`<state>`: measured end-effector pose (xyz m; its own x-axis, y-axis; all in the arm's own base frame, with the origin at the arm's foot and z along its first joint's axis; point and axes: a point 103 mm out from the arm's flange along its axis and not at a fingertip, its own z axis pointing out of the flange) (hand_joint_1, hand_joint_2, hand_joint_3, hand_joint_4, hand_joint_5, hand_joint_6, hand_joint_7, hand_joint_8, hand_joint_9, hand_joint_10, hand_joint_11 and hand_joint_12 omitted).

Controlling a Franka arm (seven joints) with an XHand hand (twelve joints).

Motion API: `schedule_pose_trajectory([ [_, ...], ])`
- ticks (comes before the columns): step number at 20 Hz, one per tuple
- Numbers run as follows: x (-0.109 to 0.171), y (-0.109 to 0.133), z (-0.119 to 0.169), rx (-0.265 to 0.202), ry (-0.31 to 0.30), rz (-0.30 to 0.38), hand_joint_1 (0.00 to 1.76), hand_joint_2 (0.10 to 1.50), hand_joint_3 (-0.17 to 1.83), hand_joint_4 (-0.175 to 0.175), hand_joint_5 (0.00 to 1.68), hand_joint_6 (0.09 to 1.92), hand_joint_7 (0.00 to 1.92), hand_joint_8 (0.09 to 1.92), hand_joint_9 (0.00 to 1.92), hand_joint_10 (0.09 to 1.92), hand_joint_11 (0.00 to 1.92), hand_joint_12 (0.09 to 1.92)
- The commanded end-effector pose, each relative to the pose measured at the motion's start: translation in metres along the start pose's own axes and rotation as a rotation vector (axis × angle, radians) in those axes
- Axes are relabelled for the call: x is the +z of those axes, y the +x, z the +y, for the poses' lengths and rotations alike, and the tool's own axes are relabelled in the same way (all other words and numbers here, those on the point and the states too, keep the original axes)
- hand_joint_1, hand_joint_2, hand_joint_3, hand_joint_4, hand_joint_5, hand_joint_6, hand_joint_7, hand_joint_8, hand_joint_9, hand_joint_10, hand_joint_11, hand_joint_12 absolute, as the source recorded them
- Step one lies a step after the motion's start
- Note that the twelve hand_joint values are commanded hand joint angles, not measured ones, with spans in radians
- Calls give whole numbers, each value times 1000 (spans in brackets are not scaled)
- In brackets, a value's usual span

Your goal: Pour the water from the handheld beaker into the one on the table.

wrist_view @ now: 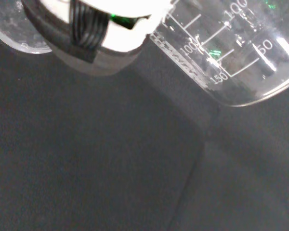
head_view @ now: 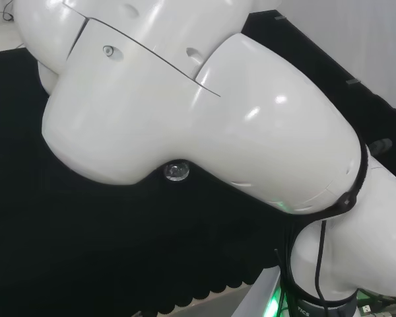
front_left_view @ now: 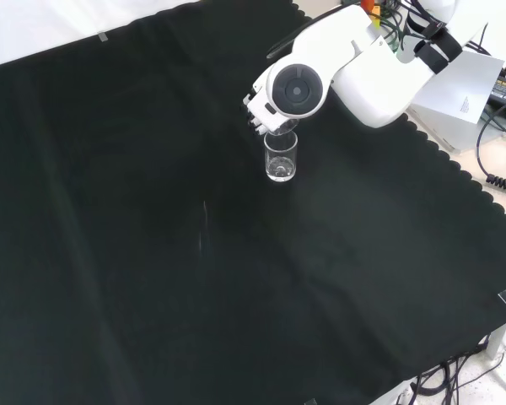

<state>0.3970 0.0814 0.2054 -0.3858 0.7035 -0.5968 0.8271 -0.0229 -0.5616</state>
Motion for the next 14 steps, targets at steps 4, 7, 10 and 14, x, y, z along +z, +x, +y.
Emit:
schedule_pose_trajectory([
  [4,2,-2,1,-6,5,15,1538,995,-175,-175,1339,277,1375,472,1635,87,1190,694],
  [7,5,-5,1,-11,1,39,1538,995,-175,-175,1338,278,1376,471,1635,87,1190,694],
  [10,8,-7,0,-22,-18,91,1538,995,-175,-175,1338,278,1376,471,1636,87,1190,693],
  [14,12,-15,-2,-35,-65,187,1538,995,-175,-175,1339,278,1377,470,1636,87,1191,691],
])
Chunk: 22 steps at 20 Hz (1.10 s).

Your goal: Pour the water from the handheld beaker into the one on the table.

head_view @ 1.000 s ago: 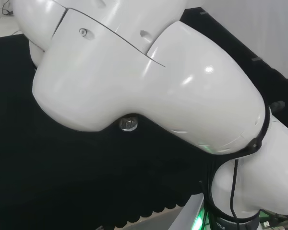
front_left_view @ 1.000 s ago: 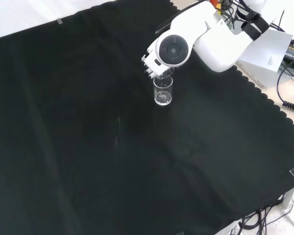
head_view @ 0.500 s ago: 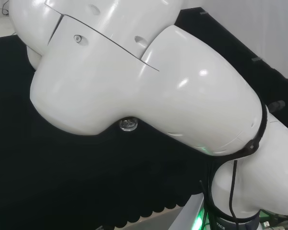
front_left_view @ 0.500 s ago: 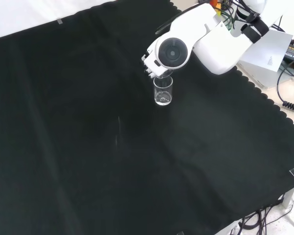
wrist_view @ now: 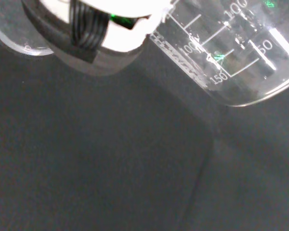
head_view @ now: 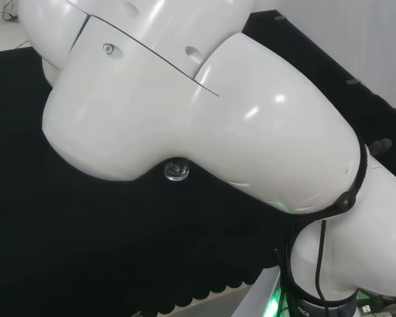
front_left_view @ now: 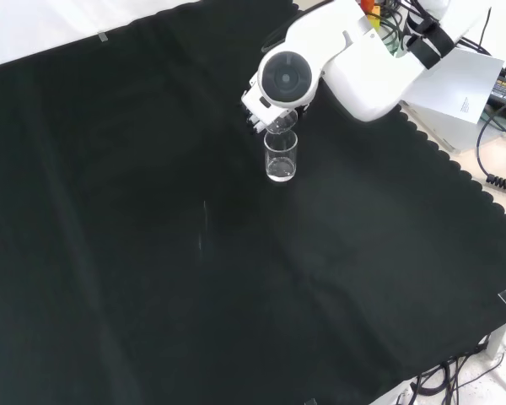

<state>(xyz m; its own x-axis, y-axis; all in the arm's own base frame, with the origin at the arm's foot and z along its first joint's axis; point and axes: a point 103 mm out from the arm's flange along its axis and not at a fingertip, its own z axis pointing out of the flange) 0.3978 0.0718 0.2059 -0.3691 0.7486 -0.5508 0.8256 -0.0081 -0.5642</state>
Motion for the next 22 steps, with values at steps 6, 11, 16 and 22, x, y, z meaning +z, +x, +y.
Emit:
schedule_pose_trajectory([
  [6,11,-24,-6,-59,-90,295,1538,995,-175,-175,1339,280,1378,468,1636,87,1191,684],
  [11,16,-35,-3,-106,-107,398,1538,995,-175,-175,1338,282,1378,469,1637,87,1192,681],
  [16,20,-44,1,-145,-135,512,1538,995,-175,-175,1337,284,1377,470,1637,87,1192,679],
  [22,23,-58,8,-148,-206,628,1538,995,-175,-175,1337,285,1375,474,1636,87,1194,678],
])
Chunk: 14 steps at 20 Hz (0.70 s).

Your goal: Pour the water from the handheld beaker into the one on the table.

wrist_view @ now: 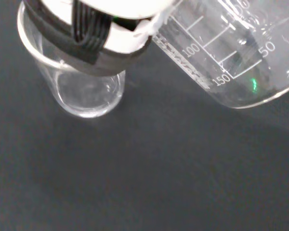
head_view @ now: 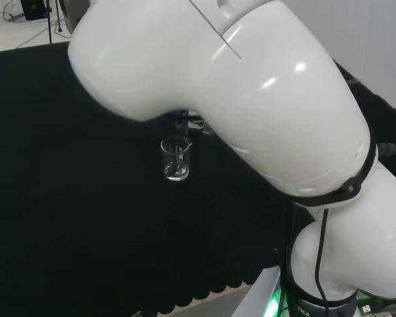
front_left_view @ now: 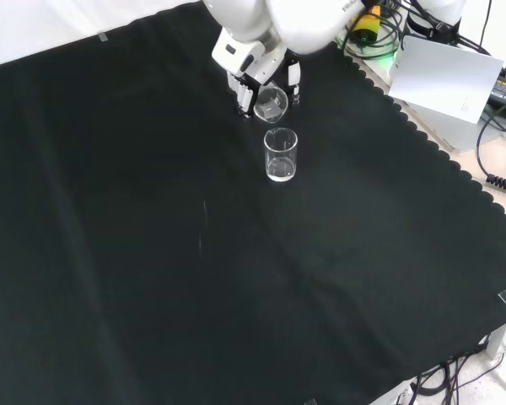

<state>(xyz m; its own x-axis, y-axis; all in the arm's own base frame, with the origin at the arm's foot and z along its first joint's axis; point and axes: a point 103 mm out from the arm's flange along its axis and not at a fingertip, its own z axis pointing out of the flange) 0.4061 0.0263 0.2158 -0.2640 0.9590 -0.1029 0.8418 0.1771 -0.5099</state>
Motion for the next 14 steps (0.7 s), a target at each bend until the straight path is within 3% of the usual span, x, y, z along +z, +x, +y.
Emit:
schedule_pose_trajectory([
  [1,-6,-18,5,-15,-95,153,1538,995,-175,-175,1337,285,1375,475,1635,87,1194,679],
  [8,-14,-36,14,-49,-247,260,1537,996,-175,-175,1334,295,1370,484,1634,87,1197,672],
  [14,-20,-46,28,-125,-324,314,1537,997,-175,-175,1318,340,1358,508,1631,87,1197,659],
])
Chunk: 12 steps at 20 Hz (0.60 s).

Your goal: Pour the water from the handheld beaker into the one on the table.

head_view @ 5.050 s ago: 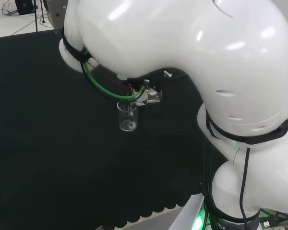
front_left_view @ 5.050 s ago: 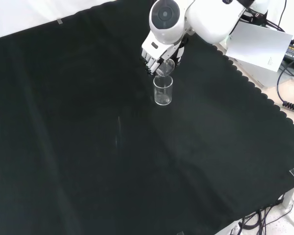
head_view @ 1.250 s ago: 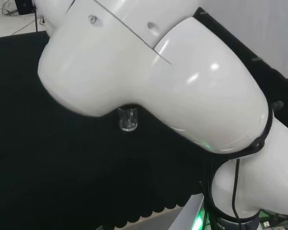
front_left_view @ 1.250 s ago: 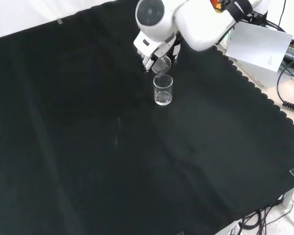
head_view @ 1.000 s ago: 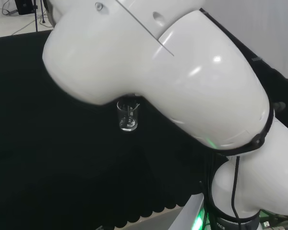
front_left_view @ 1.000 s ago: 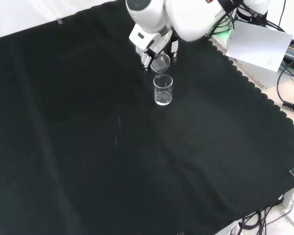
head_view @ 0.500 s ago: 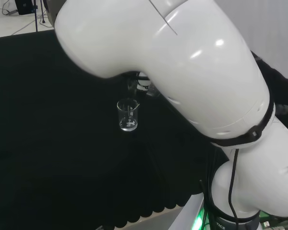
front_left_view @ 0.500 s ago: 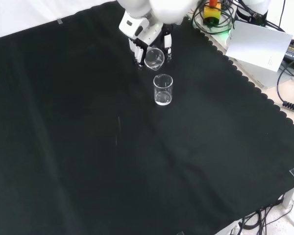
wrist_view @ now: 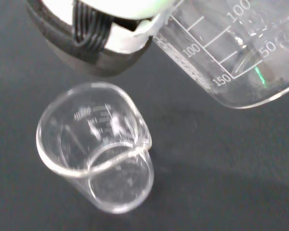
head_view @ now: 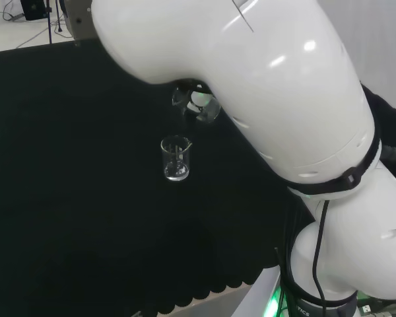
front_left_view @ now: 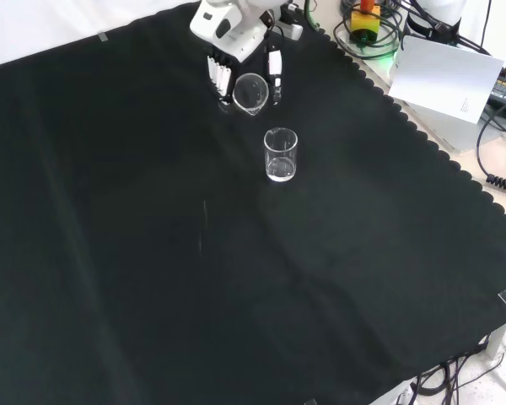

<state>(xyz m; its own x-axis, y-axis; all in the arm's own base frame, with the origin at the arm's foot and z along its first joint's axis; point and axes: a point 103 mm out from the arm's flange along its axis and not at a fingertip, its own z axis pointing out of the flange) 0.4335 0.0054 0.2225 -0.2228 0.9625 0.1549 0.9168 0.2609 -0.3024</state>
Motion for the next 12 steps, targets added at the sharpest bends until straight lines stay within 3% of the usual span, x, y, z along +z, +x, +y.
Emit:
schedule_pose_trajectory([
  [1,-8,-19,15,-72,-93,75,1537,997,-175,-175,1317,343,1358,510,1631,87,1197,658],
  [12,3,-42,28,-129,-128,162,1536,1000,-175,-175,1299,392,1351,528,1626,87,1191,654],
])
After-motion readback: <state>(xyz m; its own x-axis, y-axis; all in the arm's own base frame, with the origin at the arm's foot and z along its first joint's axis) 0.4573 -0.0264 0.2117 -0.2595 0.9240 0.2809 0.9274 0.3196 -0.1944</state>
